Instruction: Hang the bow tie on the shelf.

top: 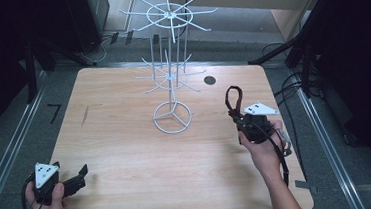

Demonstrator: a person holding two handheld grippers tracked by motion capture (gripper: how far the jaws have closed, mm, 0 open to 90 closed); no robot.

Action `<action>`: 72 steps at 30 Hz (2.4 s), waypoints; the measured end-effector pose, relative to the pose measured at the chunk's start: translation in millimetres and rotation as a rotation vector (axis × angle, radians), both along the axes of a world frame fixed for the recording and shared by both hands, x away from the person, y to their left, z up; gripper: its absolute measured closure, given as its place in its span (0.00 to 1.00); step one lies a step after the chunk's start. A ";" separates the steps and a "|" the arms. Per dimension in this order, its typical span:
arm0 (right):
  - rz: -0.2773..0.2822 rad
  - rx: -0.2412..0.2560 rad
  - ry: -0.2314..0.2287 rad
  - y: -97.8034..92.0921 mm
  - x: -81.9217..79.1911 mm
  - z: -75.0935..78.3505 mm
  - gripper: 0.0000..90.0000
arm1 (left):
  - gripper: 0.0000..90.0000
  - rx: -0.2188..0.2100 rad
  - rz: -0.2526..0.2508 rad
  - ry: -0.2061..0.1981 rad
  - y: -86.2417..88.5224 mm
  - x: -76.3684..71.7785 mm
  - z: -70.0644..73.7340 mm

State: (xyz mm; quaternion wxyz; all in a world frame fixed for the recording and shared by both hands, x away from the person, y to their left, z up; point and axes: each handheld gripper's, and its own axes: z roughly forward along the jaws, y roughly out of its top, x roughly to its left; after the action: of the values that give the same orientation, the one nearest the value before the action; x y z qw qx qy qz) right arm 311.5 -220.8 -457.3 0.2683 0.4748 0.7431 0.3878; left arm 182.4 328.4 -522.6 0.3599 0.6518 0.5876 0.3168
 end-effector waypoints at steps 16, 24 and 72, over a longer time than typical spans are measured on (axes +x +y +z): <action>0.033 0.104 -0.240 6.7 -5.5 7.6 0.92 | 0.09 -0.002 -0.002 -0.001 0.2 -0.1 0.0; 0.060 0.154 -0.307 9.9 -8.9 11.7 0.91 | 0.09 -0.002 -0.002 -0.001 0.2 0.0 0.0; 0.209 0.207 -0.403 70.4 -24.2 26.0 0.91 | 0.09 -0.003 -0.004 0.001 0.7 0.1 0.0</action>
State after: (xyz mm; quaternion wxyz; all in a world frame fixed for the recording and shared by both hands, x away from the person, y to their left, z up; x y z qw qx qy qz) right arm 287.3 -150.4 -431.3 0.3193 0.3335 0.6759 0.5744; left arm 182.5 329.1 -522.6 0.3614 0.6524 0.5871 0.3148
